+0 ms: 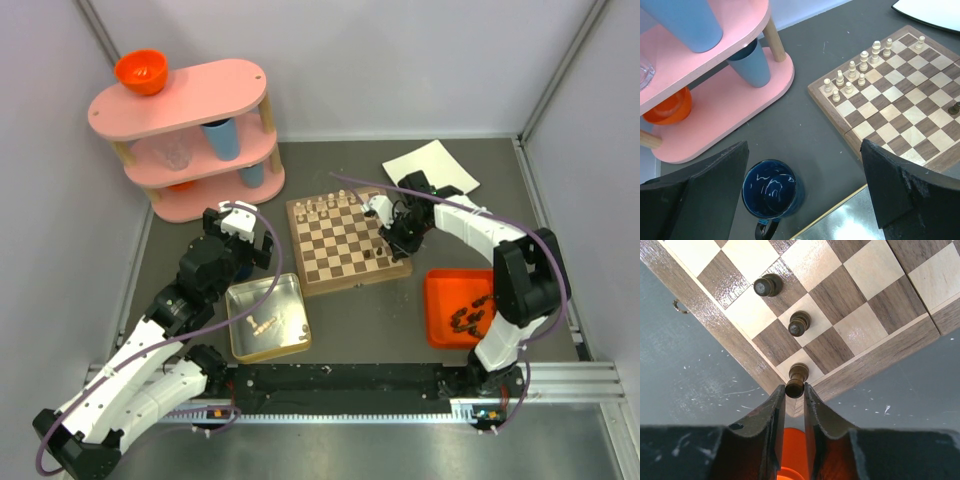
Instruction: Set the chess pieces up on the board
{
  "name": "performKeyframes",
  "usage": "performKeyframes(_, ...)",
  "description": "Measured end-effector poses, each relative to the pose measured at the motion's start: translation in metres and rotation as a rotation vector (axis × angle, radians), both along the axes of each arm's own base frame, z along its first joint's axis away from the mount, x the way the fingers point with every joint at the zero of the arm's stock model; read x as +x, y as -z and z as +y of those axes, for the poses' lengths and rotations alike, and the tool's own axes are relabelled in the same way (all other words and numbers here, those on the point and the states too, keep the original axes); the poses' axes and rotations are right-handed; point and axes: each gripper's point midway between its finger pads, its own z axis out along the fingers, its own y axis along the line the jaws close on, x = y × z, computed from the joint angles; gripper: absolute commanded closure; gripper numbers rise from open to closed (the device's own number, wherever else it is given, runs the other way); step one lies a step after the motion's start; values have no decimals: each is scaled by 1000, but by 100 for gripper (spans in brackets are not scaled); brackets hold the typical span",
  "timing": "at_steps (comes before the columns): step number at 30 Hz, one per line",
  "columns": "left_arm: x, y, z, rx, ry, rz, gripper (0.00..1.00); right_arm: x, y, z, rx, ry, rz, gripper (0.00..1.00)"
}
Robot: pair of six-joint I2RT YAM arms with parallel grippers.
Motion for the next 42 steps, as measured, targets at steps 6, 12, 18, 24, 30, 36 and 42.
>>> performKeyframes(6, 0, 0, 0, 0, 0, 0, 2, -1, 5, -1, -11, 3, 17, 66)
performKeyframes(12, 0, 0, 0, 0, 0, 0, 2, -1, 3, -1, -10, 9, 21, 50)
performKeyframes(18, 0, 0, 0, 0, 0, 0, 2, 0, 2, -2, -18, 19, 16, 36)
performKeyframes(24, 0, 0, 0, 0, -1, 0, 2, 4, -26, -8, -5, 34, -69, 33)
performKeyframes(30, 0, 0, 0, 0, -1, 0, 1, 4, -78, -32, 93, 108, -202, 33)
performKeyframes(36, 1, 1, 0, 3, -2, 4, 1, -6, -118, -79, 195, 246, -324, 23)
performKeyframes(42, 2, 4, -1, 8, -1, 13, 1, -18, -147, -122, 293, 408, -439, 23)
